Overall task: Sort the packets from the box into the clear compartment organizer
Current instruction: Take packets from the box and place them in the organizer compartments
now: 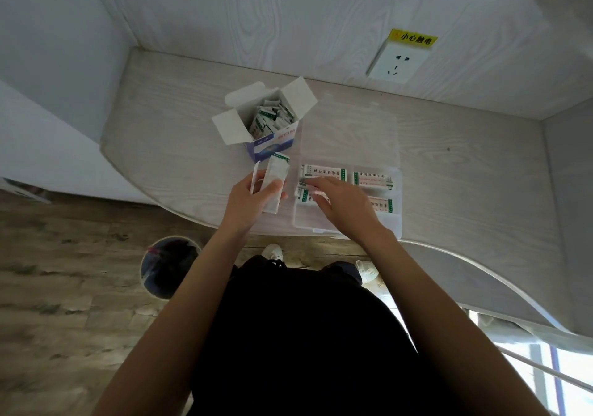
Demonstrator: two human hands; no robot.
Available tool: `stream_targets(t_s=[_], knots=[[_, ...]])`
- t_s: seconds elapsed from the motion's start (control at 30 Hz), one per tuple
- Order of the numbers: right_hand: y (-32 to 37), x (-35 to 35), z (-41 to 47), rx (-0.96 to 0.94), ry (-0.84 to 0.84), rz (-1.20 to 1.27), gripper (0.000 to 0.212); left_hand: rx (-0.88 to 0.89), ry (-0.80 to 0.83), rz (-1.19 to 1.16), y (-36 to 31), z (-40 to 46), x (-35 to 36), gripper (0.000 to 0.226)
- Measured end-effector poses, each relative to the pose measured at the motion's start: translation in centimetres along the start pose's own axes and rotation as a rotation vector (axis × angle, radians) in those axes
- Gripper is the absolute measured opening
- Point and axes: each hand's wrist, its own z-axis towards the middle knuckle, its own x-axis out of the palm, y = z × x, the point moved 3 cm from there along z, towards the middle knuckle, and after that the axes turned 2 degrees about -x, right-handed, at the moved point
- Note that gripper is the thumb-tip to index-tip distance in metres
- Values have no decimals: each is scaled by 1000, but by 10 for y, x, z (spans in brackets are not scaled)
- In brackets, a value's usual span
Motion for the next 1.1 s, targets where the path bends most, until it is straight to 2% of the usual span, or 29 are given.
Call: stream_targets(t_s=[0.43,0.7,0.83,0.97,1.03,1.1], knots=[[4,1,6,115,8,-128,29,6,25,56,1,-1,3,14],[-4,2,1,159,-22,-99,28,34,22,106,4,-3,3,16],[4,1,4,114,-45,-52,29,31,24,102,4,-4,5,16],[0,-3,-3,79,-163,115,24,53,43,95,2,-5,6,15],[-5,-6,-8,113,-204,52,22,66,58,103,1,-5,7,16],[-9,-5,-12,154,-213,-115,19,75,67,120,1,-5,7,17]])
